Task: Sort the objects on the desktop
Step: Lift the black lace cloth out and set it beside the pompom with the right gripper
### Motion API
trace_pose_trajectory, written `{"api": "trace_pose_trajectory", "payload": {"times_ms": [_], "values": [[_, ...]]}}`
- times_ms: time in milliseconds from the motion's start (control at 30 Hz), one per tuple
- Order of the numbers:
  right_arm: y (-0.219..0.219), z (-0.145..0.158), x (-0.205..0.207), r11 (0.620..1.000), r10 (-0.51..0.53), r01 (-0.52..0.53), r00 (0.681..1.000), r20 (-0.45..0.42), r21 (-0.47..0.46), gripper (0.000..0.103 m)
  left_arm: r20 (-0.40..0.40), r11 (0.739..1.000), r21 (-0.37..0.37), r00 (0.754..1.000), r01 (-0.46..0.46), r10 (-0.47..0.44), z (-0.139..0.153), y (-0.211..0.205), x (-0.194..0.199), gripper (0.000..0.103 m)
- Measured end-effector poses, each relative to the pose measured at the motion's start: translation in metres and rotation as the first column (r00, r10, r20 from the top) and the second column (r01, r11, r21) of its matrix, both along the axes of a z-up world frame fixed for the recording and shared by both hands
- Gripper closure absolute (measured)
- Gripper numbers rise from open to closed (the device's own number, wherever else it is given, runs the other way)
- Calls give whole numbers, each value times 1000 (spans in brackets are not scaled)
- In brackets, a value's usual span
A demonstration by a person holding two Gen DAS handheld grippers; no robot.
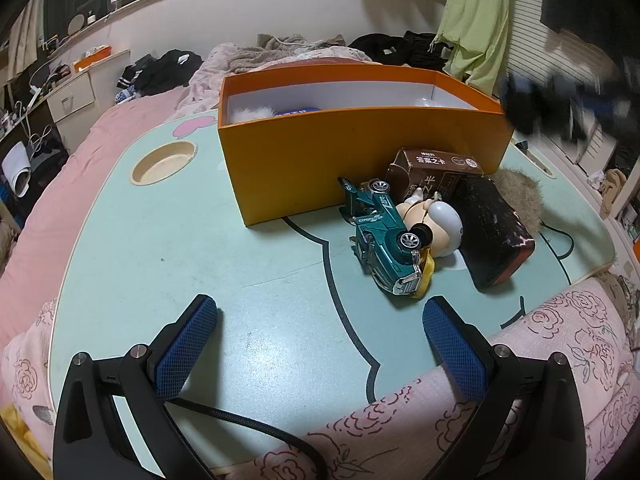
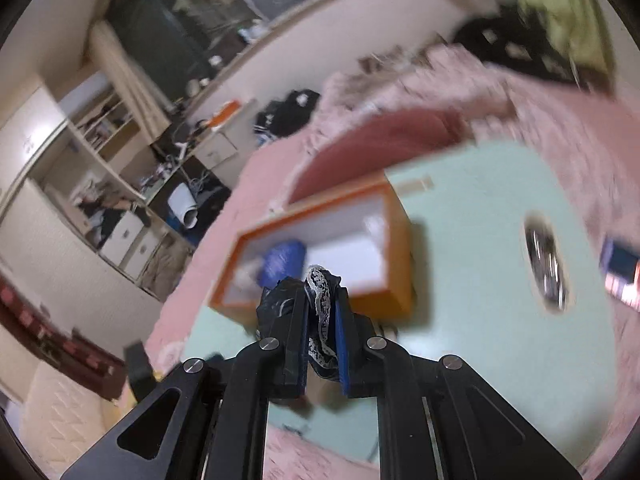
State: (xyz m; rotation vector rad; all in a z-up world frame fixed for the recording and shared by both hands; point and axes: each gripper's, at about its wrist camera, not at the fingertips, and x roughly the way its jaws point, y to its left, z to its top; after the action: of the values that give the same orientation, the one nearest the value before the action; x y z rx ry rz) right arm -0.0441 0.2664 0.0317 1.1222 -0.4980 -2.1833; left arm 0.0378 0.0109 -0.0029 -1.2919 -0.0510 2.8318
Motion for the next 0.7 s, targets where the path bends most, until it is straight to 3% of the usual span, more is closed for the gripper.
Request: {"api": "trace_pose_trajectory", "payload": {"times_ms": [167,267,367,433,533,600,700], "values": [[-12,-48,-15,998,-39,36,998,45,52,85,-1,1000,1,1000,0,0,0,0,0,0],[-12,-59,-13,999,-38,36,998,59,23,60,-1,1000,1,1000,0,0,0,0,0,0],[2,-57,9,997,-73,73,997,-15,14,41,-1,1000,1,1000,0,0,0,0,0,0],[4,-52,23,996,-72,76,995,-72,49,35,0,1000,0,1000,0,0,0,0,0,0],[4,-54,45,991,-25,41,991,-129,126,27,0,1000,1,1000,0,0,-1,-1,0,0],[-6,-58,62,978,37,8,976,-215,207,18,0,1000,-1,1000,-1,1,0,0,-1,0],[-33,-63,74,917,137,-13,949,-283,398,3,1,1000,0,1000,2,-2,-1,-3,2,0]]}}
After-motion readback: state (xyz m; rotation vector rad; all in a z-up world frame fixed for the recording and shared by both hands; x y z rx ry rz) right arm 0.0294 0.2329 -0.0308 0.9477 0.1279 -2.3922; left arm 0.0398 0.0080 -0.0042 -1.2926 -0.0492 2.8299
